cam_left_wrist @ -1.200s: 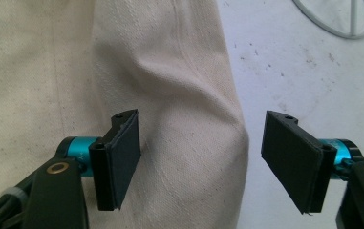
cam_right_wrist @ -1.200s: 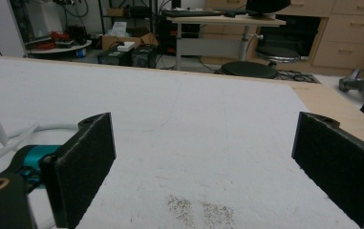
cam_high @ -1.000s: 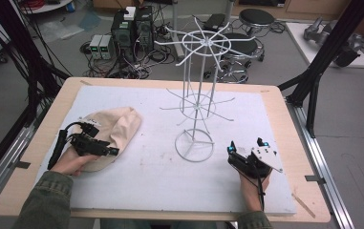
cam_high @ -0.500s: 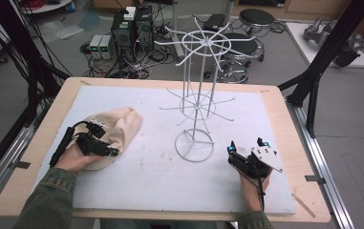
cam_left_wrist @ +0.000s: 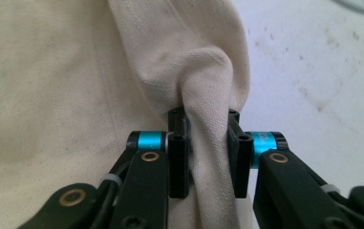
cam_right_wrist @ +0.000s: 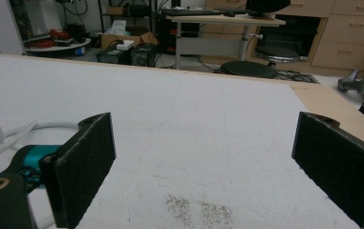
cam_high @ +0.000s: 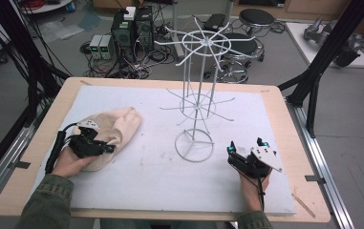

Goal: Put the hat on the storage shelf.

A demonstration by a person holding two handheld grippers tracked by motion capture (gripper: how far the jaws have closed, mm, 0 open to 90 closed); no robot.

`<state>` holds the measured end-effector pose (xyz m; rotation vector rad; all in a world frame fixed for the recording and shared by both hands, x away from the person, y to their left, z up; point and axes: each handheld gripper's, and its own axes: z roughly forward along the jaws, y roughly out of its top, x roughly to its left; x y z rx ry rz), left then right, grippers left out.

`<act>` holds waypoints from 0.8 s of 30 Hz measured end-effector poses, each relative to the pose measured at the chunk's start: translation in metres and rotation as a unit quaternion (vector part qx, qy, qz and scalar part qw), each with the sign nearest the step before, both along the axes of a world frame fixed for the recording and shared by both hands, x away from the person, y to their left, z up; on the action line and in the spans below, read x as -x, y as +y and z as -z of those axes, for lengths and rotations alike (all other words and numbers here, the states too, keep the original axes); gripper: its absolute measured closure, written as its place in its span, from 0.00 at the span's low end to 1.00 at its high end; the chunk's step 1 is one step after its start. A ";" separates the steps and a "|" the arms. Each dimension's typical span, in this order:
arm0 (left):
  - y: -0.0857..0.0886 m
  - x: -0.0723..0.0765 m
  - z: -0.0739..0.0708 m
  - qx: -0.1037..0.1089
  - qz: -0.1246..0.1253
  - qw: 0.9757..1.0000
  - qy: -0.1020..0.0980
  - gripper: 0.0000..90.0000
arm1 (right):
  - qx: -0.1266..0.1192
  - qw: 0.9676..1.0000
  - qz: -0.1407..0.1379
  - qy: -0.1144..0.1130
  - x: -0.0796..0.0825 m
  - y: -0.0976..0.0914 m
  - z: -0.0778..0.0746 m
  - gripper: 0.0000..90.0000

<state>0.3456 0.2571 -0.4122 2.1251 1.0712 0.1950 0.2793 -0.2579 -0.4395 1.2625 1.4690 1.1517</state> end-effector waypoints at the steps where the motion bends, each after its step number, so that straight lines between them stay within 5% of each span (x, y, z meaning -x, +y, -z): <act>1: 0.001 0.000 -0.001 0.003 0.001 1.000 -0.004 0.87 | 0.000 1.000 0.000 0.000 0.000 0.000 0.000 0.07; 13: 0.004 0.011 -0.008 0.041 0.007 0.998 -0.041 0.88 | 0.001 1.000 0.001 -0.001 0.000 -0.001 0.000 0.07; 17: 0.010 0.015 -0.015 0.079 0.003 0.996 -0.051 0.88 | -0.001 1.000 0.003 -0.001 0.000 -0.001 0.000 0.07; 24: 0.013 0.019 -0.021 0.094 -0.002 0.993 -0.073 0.87 | -0.001 1.000 0.002 -0.002 0.000 -0.001 0.000 0.07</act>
